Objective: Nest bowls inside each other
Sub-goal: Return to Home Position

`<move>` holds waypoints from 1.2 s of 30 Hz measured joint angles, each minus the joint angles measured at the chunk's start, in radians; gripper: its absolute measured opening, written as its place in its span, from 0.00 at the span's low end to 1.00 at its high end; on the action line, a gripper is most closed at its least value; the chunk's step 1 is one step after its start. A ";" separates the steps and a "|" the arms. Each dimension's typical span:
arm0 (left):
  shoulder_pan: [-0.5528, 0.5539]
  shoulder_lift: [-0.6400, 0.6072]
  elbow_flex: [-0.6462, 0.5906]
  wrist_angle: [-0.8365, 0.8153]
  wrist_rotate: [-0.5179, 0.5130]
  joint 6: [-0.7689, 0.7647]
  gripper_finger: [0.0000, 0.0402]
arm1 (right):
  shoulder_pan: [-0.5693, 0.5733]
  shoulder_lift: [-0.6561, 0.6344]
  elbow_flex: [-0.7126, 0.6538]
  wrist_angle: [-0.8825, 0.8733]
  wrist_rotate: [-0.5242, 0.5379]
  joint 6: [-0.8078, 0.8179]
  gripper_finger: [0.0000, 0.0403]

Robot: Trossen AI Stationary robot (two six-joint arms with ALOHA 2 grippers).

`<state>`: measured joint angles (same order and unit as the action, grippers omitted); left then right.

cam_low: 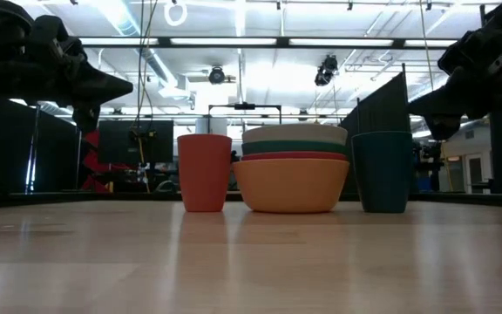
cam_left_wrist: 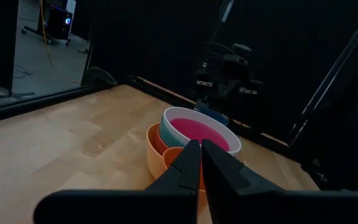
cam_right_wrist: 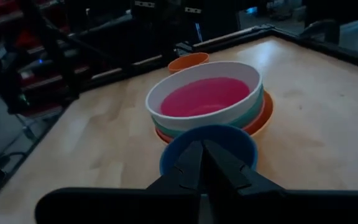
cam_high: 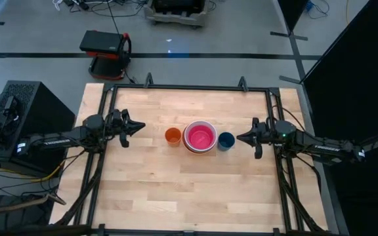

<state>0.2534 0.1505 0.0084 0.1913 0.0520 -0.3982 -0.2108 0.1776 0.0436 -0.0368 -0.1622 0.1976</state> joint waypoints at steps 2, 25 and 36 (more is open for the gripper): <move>0.000 0.000 0.000 0.000 0.000 0.000 0.00 | 0.000 0.000 0.000 0.002 0.000 0.019 0.00; 0.000 0.000 0.000 0.000 0.001 0.000 0.01 | 0.000 0.000 0.000 0.004 0.000 0.034 0.00; 0.000 0.000 -0.001 0.000 0.001 0.000 0.00 | 0.000 0.000 0.000 0.005 0.000 0.033 0.00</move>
<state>0.2534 0.1505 0.0078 0.1913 0.0528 -0.3981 -0.2108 0.1776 0.0437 -0.0322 -0.1623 0.2310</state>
